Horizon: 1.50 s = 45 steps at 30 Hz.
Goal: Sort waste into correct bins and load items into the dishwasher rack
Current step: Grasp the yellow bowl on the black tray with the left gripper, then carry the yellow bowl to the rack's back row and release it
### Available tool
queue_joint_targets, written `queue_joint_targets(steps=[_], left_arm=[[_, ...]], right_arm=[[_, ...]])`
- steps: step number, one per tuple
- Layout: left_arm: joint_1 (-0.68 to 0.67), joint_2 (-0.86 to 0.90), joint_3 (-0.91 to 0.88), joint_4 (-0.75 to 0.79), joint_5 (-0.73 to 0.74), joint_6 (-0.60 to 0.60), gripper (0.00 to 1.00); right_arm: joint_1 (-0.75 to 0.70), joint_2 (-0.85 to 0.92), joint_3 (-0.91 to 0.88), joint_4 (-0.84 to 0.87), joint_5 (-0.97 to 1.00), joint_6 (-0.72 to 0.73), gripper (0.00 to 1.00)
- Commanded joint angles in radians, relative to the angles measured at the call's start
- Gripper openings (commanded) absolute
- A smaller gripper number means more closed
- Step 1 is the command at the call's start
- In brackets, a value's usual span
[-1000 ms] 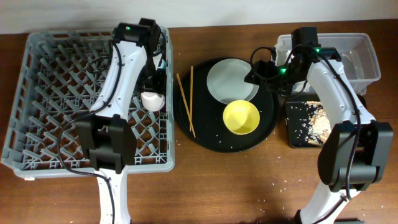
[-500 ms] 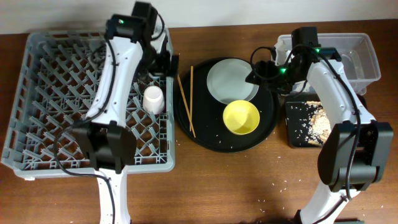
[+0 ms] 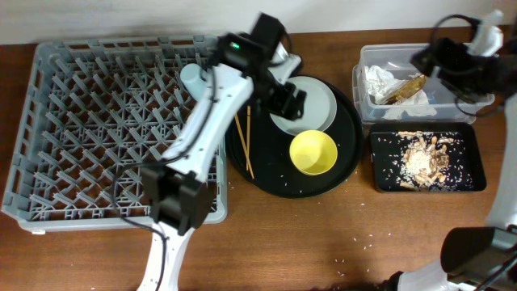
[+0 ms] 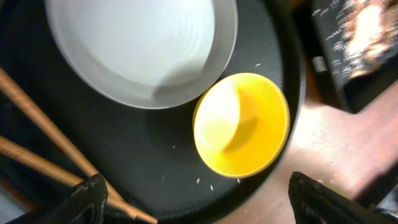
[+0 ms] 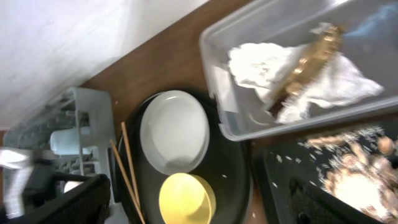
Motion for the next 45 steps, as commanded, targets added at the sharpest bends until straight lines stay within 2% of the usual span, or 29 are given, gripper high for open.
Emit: queue_joint_targets(steps=[1,4,5,8,10,19,20,22,23,26,29,31,36,40,45], left_arm=[[-0.024,0.087,-0.049,0.035,-0.058,-0.038,0.91],[-0.042,0.141,-0.049,0.043,-0.046,-0.051,0.82],[-0.053,0.161,-0.049,0.04,-0.043,-0.05,0.76],[-0.07,0.178,-0.049,0.045,-0.043,-0.051,0.56],[-0.081,0.179,-0.055,0.058,-0.044,-0.055,0.36],[-0.114,0.18,-0.186,0.148,-0.051,-0.058,0.33],[-0.114,0.18,-0.194,0.152,-0.051,-0.058,0.26],[-0.109,0.179,-0.193,0.151,-0.051,-0.058,0.04],[-0.105,0.179,-0.19,0.148,-0.051,-0.058,0.01],[-0.085,0.176,-0.13,0.093,-0.051,-0.058,0.01],[-0.051,0.163,0.004,-0.012,-0.051,-0.058,0.01],[-0.019,0.154,0.151,-0.1,-0.063,-0.058,0.01],[0.088,0.14,0.594,-0.307,-0.291,-0.1,0.01],[0.194,-0.013,0.643,-0.306,-0.342,-0.102,0.01],[0.333,-0.295,0.452,-0.306,-0.51,-0.118,0.01]], right_arm=[[-0.005,0.027,-0.008,-0.048,0.024,-0.029,0.91],[0.008,0.032,-0.009,-0.058,0.032,-0.037,0.91],[0.013,0.032,-0.009,-0.058,0.036,-0.037,0.91],[0.019,0.032,-0.009,-0.058,0.037,-0.037,0.91],[0.024,0.032,-0.009,-0.058,0.039,-0.037,0.91],[0.024,0.032,-0.009,-0.061,0.04,-0.04,0.91],[0.024,0.032,-0.009,-0.061,0.04,-0.04,0.91],[0.024,0.032,-0.009,-0.061,0.04,-0.04,0.91],[0.024,0.032,-0.01,-0.061,0.04,-0.04,0.91],[0.024,0.032,-0.009,-0.061,0.04,-0.04,0.91],[0.024,0.032,-0.01,-0.061,0.043,-0.04,0.91],[0.024,0.032,-0.01,-0.061,0.043,-0.04,0.91],[0.025,0.032,-0.01,-0.061,0.047,-0.04,0.91],[0.026,0.032,-0.01,-0.069,0.046,-0.039,0.91],[0.026,0.032,-0.01,-0.071,0.047,-0.039,0.91]])
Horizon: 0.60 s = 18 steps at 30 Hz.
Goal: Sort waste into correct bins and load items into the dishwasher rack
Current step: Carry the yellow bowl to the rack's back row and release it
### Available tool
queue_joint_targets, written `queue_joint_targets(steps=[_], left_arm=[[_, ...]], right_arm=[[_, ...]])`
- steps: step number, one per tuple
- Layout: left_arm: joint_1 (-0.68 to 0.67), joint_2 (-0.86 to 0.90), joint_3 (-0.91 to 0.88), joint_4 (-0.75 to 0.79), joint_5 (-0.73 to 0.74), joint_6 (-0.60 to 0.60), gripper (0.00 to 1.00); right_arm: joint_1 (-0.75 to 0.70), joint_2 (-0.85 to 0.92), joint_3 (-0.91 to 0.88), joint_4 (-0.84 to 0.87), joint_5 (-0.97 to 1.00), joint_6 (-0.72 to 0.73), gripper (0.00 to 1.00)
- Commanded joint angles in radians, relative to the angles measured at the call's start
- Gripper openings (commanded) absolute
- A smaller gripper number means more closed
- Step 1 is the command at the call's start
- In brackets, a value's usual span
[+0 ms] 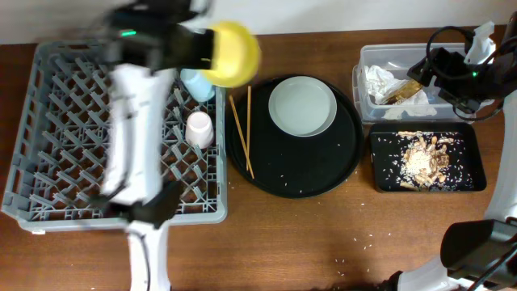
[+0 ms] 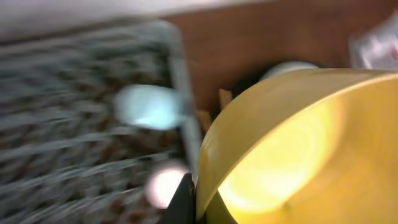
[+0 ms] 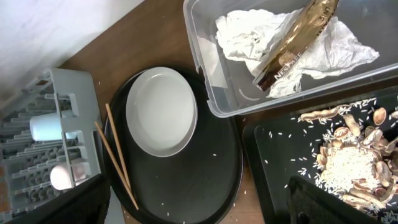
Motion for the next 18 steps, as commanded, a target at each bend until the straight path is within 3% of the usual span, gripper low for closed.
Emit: queue_joint_targets(steps=[1,4,9,18], left_arm=[[0.101,-0.262,-0.174,-0.004,-0.217,-0.062,0.01],[0.166,-0.332,-0.315,-0.004,-0.394,-0.179,0.01],[0.179,-0.324,-0.497,0.026,-0.456,-0.235,0.01],[-0.024,-0.416,-1.031,-0.005,-0.836,-0.558,0.01]], right_arm=[[0.01,0.005,-0.009,0.0,0.016,-0.014,0.91],[0.01,0.005,-0.009,0.005,0.016,-0.014,0.91],[0.01,0.005,-0.009,0.006,0.035,-0.014,0.92],[0.009,0.005,-0.009,0.005,0.035,-0.014,0.92]])
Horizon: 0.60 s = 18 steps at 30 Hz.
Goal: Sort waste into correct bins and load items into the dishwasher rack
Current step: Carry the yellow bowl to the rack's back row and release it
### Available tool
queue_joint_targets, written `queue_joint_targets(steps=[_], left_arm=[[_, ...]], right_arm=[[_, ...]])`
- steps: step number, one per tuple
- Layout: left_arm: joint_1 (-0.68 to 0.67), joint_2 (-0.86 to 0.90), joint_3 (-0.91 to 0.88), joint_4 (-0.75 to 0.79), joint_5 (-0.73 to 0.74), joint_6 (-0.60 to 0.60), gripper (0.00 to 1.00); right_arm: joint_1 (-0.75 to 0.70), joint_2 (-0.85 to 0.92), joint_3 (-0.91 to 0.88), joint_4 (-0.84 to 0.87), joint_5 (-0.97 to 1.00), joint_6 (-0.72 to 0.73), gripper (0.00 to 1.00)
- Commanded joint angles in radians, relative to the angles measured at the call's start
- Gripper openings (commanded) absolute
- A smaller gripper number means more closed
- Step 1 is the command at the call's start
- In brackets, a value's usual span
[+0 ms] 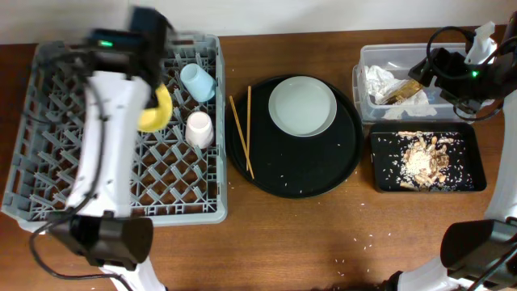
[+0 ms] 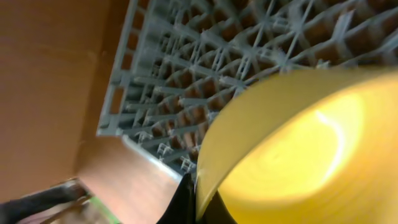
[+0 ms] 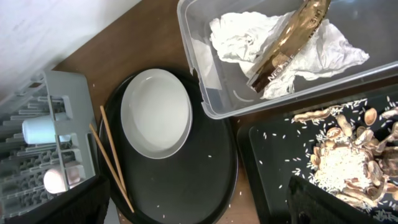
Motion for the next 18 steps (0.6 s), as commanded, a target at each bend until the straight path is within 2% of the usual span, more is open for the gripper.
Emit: queue_joint_targets(steps=[1,5,10,16,18], left_arm=[[-0.109,-0.108,-0.248,-0.01,-0.252,-0.24,0.01],[-0.175,-0.136,-0.477,-0.01,-0.423,-0.462,0.01],[-0.182,-0.135,-0.56,0.032,-0.594,-0.678,0.01],[-0.181,-0.12,-0.56,0.356,-0.769,-0.678,0.01],[-0.171,-0.088,-0.56,0.55,-0.771,-0.578,0.01]], right_arm=[[0.008,0.005,-0.009,0.003,0.013,-0.014,0.92],[0.009,0.005,-0.009,0.004,0.013,-0.014,0.92],[0.009,0.005,-0.009,0.003,0.026,-0.013,0.92],[0.009,0.005,-0.009,0.002,0.039,-0.013,0.92],[0.009,0.005,-0.009,0.0,0.039,-0.013,0.92]])
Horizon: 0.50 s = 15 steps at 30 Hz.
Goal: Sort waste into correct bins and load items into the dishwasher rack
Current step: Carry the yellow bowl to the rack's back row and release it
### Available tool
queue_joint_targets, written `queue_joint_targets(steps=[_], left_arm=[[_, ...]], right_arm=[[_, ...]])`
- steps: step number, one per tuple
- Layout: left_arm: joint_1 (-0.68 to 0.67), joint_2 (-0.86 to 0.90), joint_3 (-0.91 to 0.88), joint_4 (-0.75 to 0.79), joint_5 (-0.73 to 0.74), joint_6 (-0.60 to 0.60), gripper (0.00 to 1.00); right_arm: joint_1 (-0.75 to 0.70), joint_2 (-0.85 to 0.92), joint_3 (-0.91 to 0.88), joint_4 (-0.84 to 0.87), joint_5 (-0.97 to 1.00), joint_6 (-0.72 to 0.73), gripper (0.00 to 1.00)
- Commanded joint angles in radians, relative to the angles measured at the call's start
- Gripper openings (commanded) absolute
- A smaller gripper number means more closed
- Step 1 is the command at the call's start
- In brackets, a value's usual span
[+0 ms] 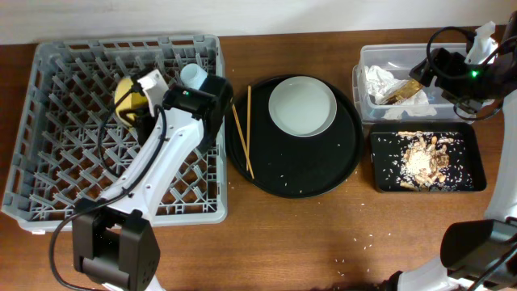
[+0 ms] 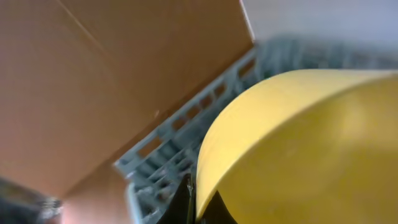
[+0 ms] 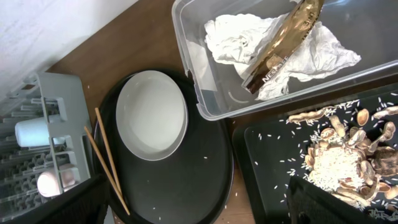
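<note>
The yellow bowl [image 1: 125,93] stands on edge over the back part of the grey dishwasher rack [image 1: 73,162], with my left gripper [image 1: 142,90] shut on its rim. In the left wrist view the bowl [image 2: 298,143] fills the frame, a dark finger [image 2: 188,200] pressed against its rim. A white plate [image 1: 302,106] and two chopsticks [image 1: 242,133] lie on the round black tray [image 1: 323,174]. My right gripper [image 3: 199,214] hangs open high over the tray, near the clear bin [image 1: 365,101].
A light blue cup [image 1: 191,74] stands in the rack's back right corner; a white cup [image 3: 50,182] stands nearer. The clear bin holds tissue [image 3: 249,37] and a gold wrapper [image 3: 280,43]. A black rectangular tray [image 1: 468,174] holds rice and scraps.
The left gripper and the yellow bowl have moved from beside the cups to further left and back over the rack, and the arm now lies across the rack's right side. The right arm barely shifted.
The yellow bowl sat on the round tray beside the white plate, my left gripper open above it. Then the gripper held it in the air over the rack's back right corner, then over the rack beside the cups, and now at the rack's back middle.
</note>
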Motion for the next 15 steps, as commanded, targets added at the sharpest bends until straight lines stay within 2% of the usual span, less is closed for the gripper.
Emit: queue_joint_targets(steps=[1,3,5,8,11,15], left_arm=[[0.018,0.041,0.003,0.266,-0.105,0.141,0.01],[0.032,0.088,0.003,0.454,-0.105,0.341,0.01],[0.059,0.146,0.003,0.697,-0.121,0.632,0.0],[0.098,0.2,0.003,0.988,-0.103,0.967,0.0],[0.146,0.24,0.003,1.282,0.061,1.365,0.0],[0.168,0.244,0.003,1.443,0.082,1.49,0.0]], right_arm=[[0.008,0.005,-0.009,-0.005,0.016,-0.013,0.92],[0.008,0.005,-0.009,-0.005,0.016,-0.014,0.92],[0.008,0.005,-0.009,-0.005,0.016,-0.014,0.92],[0.007,0.005,-0.009,-0.008,0.016,-0.014,0.92],[0.007,0.005,-0.009,-0.008,0.016,-0.014,0.92],[0.008,0.005,-0.009,-0.008,0.016,-0.014,0.92]])
